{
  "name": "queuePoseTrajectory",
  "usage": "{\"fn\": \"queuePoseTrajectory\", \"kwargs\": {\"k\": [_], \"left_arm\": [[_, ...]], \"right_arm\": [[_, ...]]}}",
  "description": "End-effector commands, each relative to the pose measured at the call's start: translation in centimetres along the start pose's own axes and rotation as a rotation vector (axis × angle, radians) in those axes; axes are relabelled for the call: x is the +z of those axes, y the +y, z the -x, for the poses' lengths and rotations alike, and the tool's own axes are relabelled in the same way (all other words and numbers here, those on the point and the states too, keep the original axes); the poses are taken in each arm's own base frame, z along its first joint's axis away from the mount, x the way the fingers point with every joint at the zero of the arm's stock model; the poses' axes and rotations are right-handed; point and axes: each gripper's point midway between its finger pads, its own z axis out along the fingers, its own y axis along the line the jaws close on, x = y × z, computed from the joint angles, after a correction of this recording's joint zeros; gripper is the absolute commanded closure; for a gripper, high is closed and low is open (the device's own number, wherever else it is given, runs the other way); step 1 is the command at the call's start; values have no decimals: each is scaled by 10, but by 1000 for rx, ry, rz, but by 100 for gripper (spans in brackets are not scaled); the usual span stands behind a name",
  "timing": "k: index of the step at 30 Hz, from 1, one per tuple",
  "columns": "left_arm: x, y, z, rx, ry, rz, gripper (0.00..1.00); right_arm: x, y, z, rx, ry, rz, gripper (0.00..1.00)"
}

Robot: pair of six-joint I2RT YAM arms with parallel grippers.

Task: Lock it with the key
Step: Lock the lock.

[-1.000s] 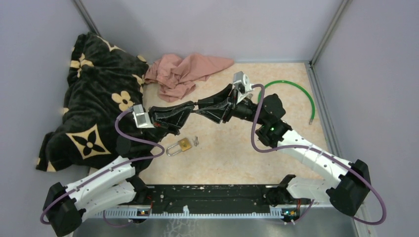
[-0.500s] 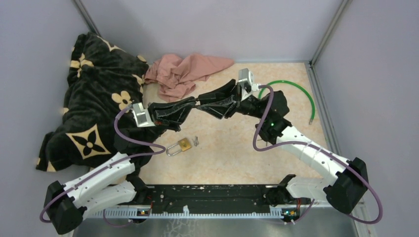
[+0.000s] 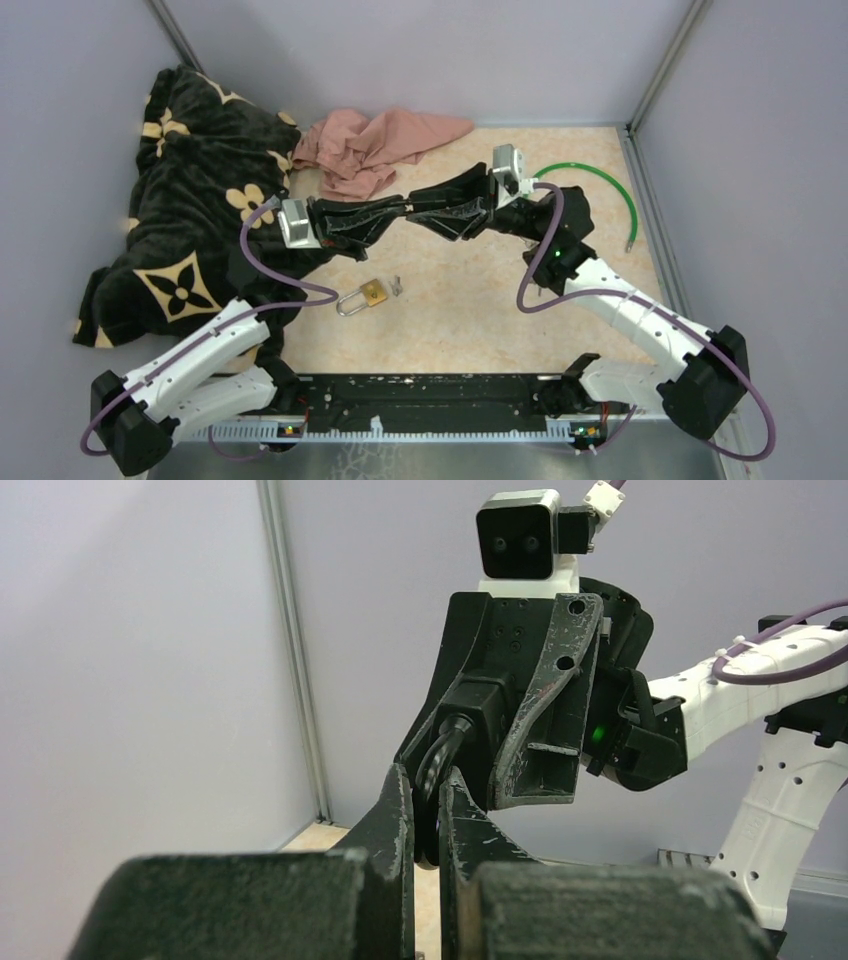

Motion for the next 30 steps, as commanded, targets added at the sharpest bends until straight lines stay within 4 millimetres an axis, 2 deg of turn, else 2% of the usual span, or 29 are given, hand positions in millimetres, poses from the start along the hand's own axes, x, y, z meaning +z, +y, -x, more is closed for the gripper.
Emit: {"fn": "queuePoseTrajectory", "kwargs": {"k": [1, 6, 9, 11, 14, 16, 18, 20, 24, 30], "left_arm": [[-39, -119, -119, -396, 433, -498, 100], [-27, -115, -104, -347, 389, -501, 100], [-28, -117, -102, -344, 404, -527, 100], [-32, -119, -110, -346, 438, -541, 100], [-52, -123, -135, -325, 541, -583, 100], [-65, -119, -148, -246, 589, -602, 100], [-71, -113, -152, -160, 603, -602, 100], [-70, -109, -147, -93, 581, -607, 100], [-53, -109, -126, -44, 463, -608, 100], [-30, -99, -94, 49, 329, -568, 100]], "right_arm": [[0, 3, -112, 224, 274, -31, 100], [-8, 6, -128, 233, 314, -16, 100], [-13, 6, -139, 248, 336, 15, 100], [-14, 9, -141, 255, 343, 58, 100], [-15, 15, -138, 223, 387, 124, 100], [-21, 16, -135, 190, 425, 120, 100], [-29, 14, -133, 153, 444, 99, 100], [-31, 15, -129, 143, 434, 92, 100], [-29, 15, -127, 133, 413, 95, 100], [-43, 12, -154, 159, 465, 93, 100]]}}
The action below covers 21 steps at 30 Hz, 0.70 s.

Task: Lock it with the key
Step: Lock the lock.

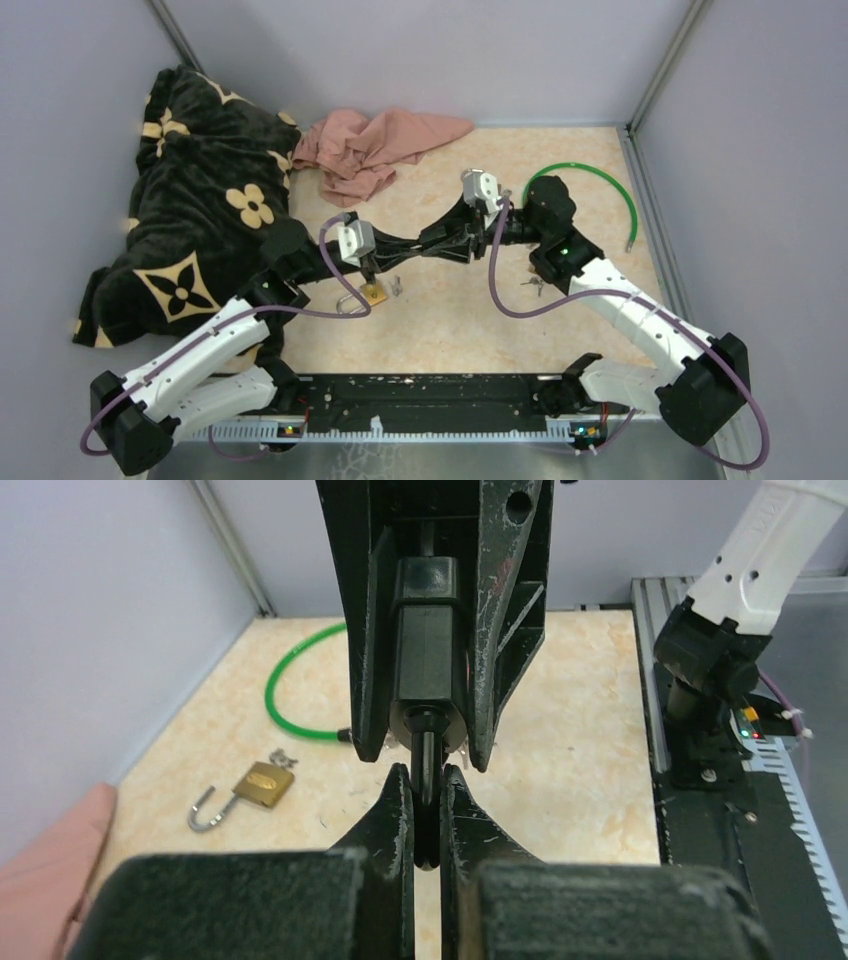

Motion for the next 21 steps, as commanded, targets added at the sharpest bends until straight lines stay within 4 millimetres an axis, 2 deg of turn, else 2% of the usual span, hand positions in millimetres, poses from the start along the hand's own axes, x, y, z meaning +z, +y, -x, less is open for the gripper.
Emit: {"fn": "queuePoseTrajectory", "kwargs": {"k": [1, 5, 10, 14, 17, 21], "left_arm": [[17, -76, 28, 58, -138, -378, 100], [10, -55, 37, 44, -140, -317, 100], [0, -30, 51, 14, -163, -240, 100], [-5, -33, 51, -14, -159, -242, 100], [-4, -35, 48, -27, -170, -246, 100], [6, -55, 50, -32, -207, -312, 100]], "right_arm": [[26, 0, -68, 153, 112, 8, 100], [21, -3, -81, 177, 116, -5, 100], [18, 4, -84, 199, 86, -12, 100], [15, 7, -84, 225, 53, -32, 100], [21, 5, -80, 217, 31, -58, 100], [33, 2, -74, 225, -31, -68, 100]]}}
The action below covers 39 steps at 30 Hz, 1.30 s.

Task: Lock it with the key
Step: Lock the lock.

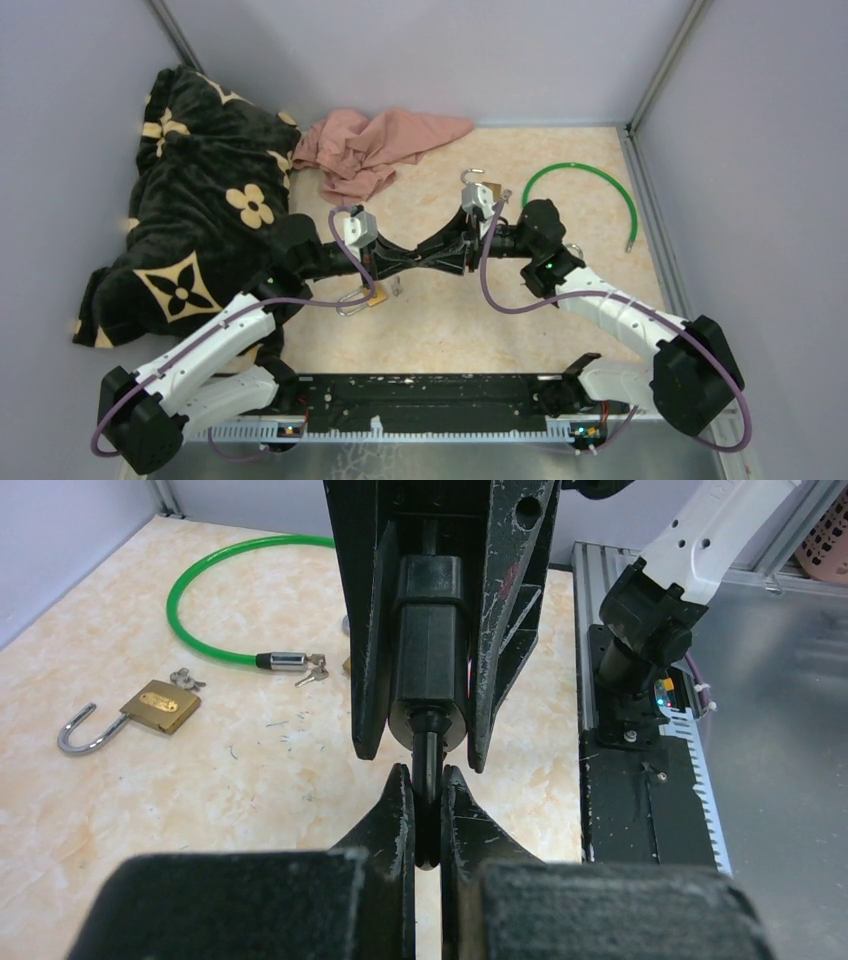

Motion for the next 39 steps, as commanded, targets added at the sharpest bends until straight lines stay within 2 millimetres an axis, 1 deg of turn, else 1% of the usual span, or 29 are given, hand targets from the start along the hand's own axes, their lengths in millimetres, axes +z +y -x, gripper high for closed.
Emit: {"fn": "queuePoseTrajectory", "kwargs": {"k": [1, 6, 11, 17, 21, 23, 24, 25, 26, 27, 28, 29, 30, 36, 38, 39], "left_arm": [[16, -69, 80, 228, -277, -295, 100], [20, -70, 87, 236, -310, -298, 100], [19, -68, 77, 198, -278, -283, 100], [12, -66, 69, 185, -253, -257, 100], [1, -58, 54, 154, -207, -222, 100], [-5, -51, 41, 123, -167, -180, 100], [-8, -49, 34, 104, -151, -163, 100], [-11, -47, 28, 87, -137, -151, 100], [-14, -46, 22, 64, -124, -137, 100], [-17, -45, 16, 38, -113, -123, 100], [-20, -43, 10, 12, -104, -106, 100], [-23, -41, 5, -17, -98, -89, 100], [-26, -40, 0, -40, -93, -80, 100], [-40, -41, -23, -75, -75, -38, 100], [-43, -38, -28, -53, -72, -17, 100], [-45, -35, -29, -36, -74, -5, 100]], "right_arm": [[32, -3, -24, 79, -23, -38, 100], [39, -5, -38, 128, -33, -42, 100], [40, -8, -39, 127, -10, -55, 100], [39, -6, -31, 111, -2, -49, 100], [33, -1, -15, 75, 12, -43, 100], [27, 3, -7, 64, 37, -40, 100], [24, 5, -5, 51, 51, -40, 95], [20, 6, -5, 44, 69, -42, 83], [17, 7, -5, 34, 80, -46, 63], [13, 9, -5, 28, 90, -50, 46], [9, 8, -7, 30, 103, -60, 31], [5, 9, -7, 33, 111, -67, 9], [1, 9, -8, 41, 121, -73, 2], [-26, 17, -8, 22, 190, -88, 2], [-37, 24, -14, 29, 243, -83, 4], [-41, 27, -15, 21, 261, -74, 8]]}}
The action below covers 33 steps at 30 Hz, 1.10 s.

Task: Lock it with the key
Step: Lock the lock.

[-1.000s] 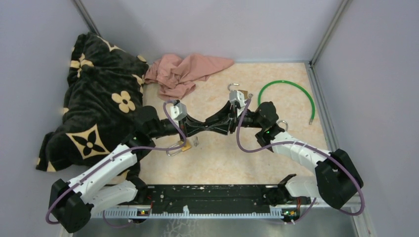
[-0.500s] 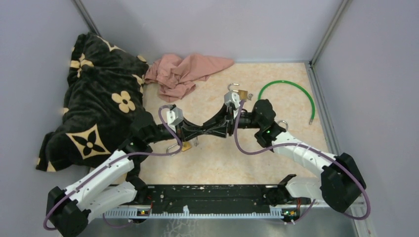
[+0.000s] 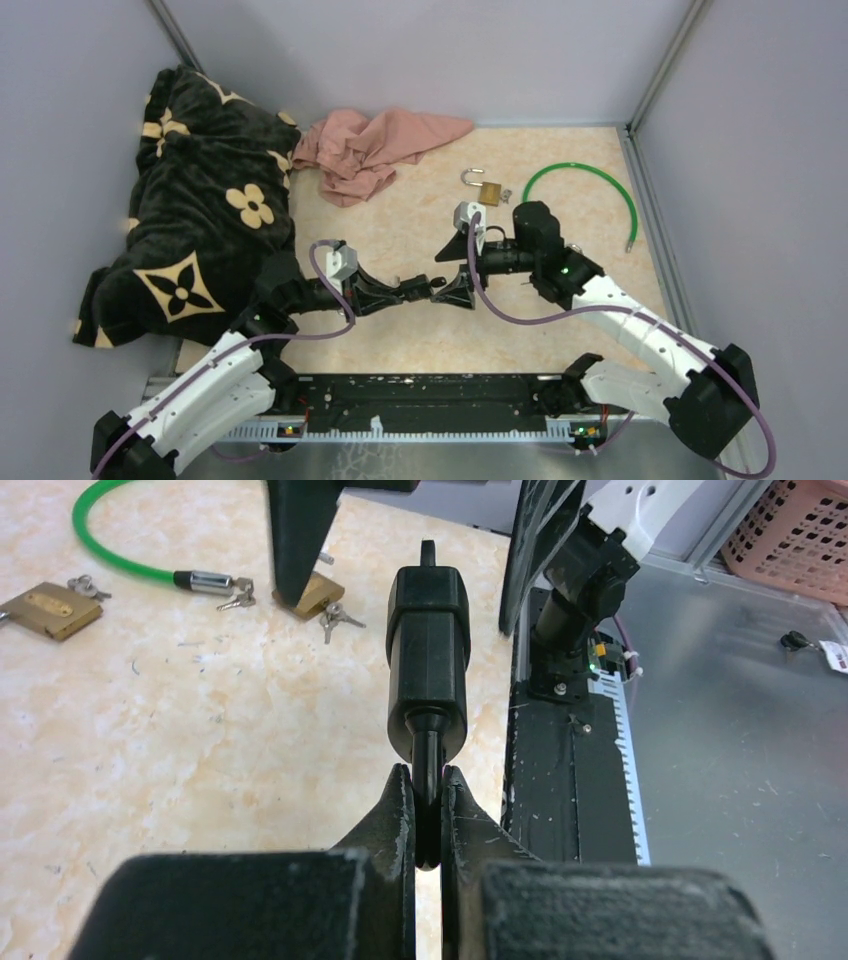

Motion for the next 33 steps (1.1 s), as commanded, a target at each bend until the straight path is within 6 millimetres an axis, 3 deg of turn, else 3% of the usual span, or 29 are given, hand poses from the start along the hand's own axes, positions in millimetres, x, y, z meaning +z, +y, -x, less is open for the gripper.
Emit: {"fn": "queuePoseTrajectory", "kwargs": {"k": [1, 4, 12, 21, 26, 30, 33], "left_arm": [[-8, -1, 20, 124, -74, 4, 100], [-12, 3, 16, 148, -74, 25, 100], [-13, 1, 12, 137, -69, 13, 100], [-12, -1, 14, 130, -68, 0, 100], [-11, -1, 18, 128, -77, -2, 100], [-11, 4, 17, 87, -70, 32, 100], [-16, 15, 7, 84, -30, 80, 100]], "right_arm": [[-24, 16, 13, -94, 56, 17, 13], [-24, 15, 5, -52, 90, 18, 33], [-7, 18, 20, -51, 48, 39, 40], [3, 15, 28, -62, 10, 42, 66], [6, 14, 25, -63, 27, 52, 100], [2, 14, 19, -75, 51, 41, 100], [-17, -11, 17, -66, 14, -63, 100]]}}
